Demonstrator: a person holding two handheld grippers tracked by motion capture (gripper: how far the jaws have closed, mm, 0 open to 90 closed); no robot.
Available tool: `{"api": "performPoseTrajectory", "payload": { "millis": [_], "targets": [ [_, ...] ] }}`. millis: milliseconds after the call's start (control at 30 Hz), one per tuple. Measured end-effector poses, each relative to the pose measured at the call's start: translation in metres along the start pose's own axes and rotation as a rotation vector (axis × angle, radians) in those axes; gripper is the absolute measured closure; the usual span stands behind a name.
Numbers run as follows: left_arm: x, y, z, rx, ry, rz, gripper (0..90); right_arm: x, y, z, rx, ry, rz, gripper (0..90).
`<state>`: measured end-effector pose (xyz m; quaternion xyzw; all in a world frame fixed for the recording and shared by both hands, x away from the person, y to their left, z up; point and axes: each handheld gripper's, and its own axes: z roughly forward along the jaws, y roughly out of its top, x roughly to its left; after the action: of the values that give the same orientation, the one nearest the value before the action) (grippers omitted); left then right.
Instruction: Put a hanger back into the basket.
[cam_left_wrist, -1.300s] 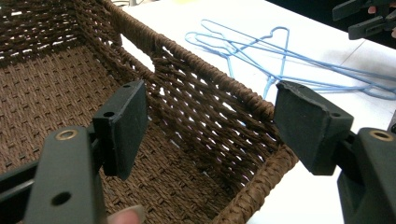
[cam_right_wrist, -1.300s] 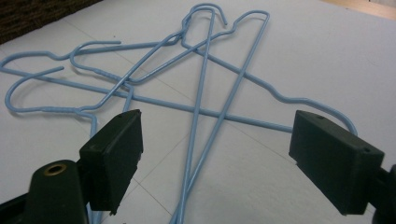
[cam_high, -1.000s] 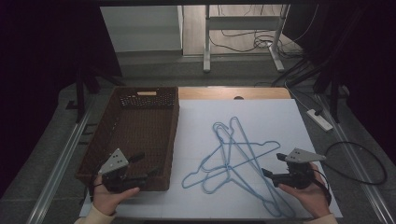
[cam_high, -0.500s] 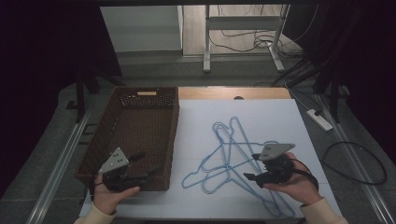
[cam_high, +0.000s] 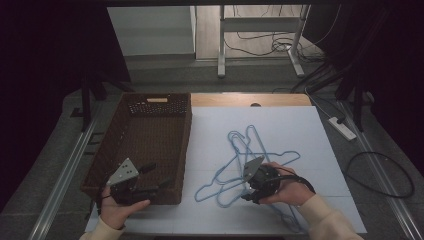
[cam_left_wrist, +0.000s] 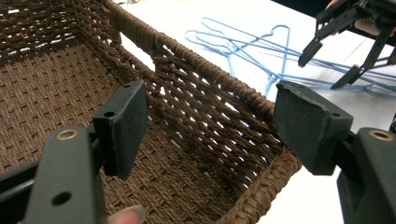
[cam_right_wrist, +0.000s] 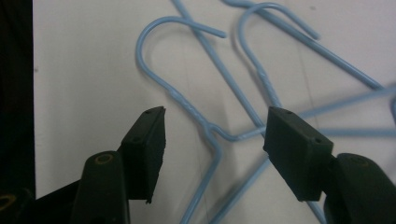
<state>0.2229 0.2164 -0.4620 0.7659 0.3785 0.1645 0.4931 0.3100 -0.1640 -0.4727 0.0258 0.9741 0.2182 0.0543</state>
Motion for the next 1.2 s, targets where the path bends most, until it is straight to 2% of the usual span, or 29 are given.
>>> {"api": "performPoseTrajectory", "payload": {
  "millis": [100, 267, 333, 400, 433, 500, 600, 700, 800, 833, 933, 1067, 1200],
  "targets": [
    [0.000, 0.000, 0.000, 0.000, 0.001, 0.000, 27.2, 0.004, 0.009, 0.012, 0.066, 0.018, -0.076, 44.5],
    [0.000, 0.000, 0.000, 0.001, 0.000, -0.001, 27.2, 0.005, 0.020, 0.029, 0.165, 0.054, -0.169, 51.2],
    [0.000, 0.000, 0.000, 0.001, 0.001, 0.000, 27.2, 0.005, 0.021, 0.031, 0.170, 0.056, -0.176, 51.5],
    [0.000, 0.000, 0.000, 0.001, 0.001, 0.000, 27.2, 0.006, 0.027, 0.036, 0.200, 0.061, -0.211, 54.3],
    [0.000, 0.000, 0.000, 0.001, 0.001, 0.000, 27.2, 0.006, 0.027, 0.036, 0.200, 0.061, -0.211, 54.3],
    [0.000, 0.000, 0.000, 0.001, 0.000, 0.001, 27.2, 0.005, 0.030, 0.040, 0.233, 0.073, -0.216, 59.8],
    [0.000, 0.000, 0.000, 0.002, -0.001, 0.001, 27.2, 0.001, 0.032, 0.040, 0.244, 0.102, -0.198, 67.6],
    [0.000, 0.000, 0.000, 0.001, 0.000, 0.002, 27.2, 0.001, 0.032, 0.041, 0.243, 0.108, -0.219, 70.6],
    [0.000, 0.000, 0.000, 0.001, 0.000, 0.002, 27.2, 0.009, 0.032, 0.040, 0.238, 0.063, -0.306, 76.0],
    [0.000, 0.000, 0.000, 0.000, 0.000, 0.003, 27.2, 0.009, 0.032, 0.040, 0.238, 0.063, -0.306, 76.0],
    [0.000, 0.000, 0.000, -0.001, 0.001, 0.004, 27.2, 0.011, 0.031, 0.039, 0.240, 0.018, -0.353, 77.9],
    [0.000, 0.000, 0.000, -0.002, 0.003, 0.003, 27.2, 0.012, 0.030, 0.034, 0.224, -0.018, -0.373, 79.3],
    [-0.001, 0.000, 0.001, -0.005, 0.004, 0.005, 27.2, 0.011, 0.030, 0.019, 0.169, -0.091, -0.364, 81.0]
  ]
}}
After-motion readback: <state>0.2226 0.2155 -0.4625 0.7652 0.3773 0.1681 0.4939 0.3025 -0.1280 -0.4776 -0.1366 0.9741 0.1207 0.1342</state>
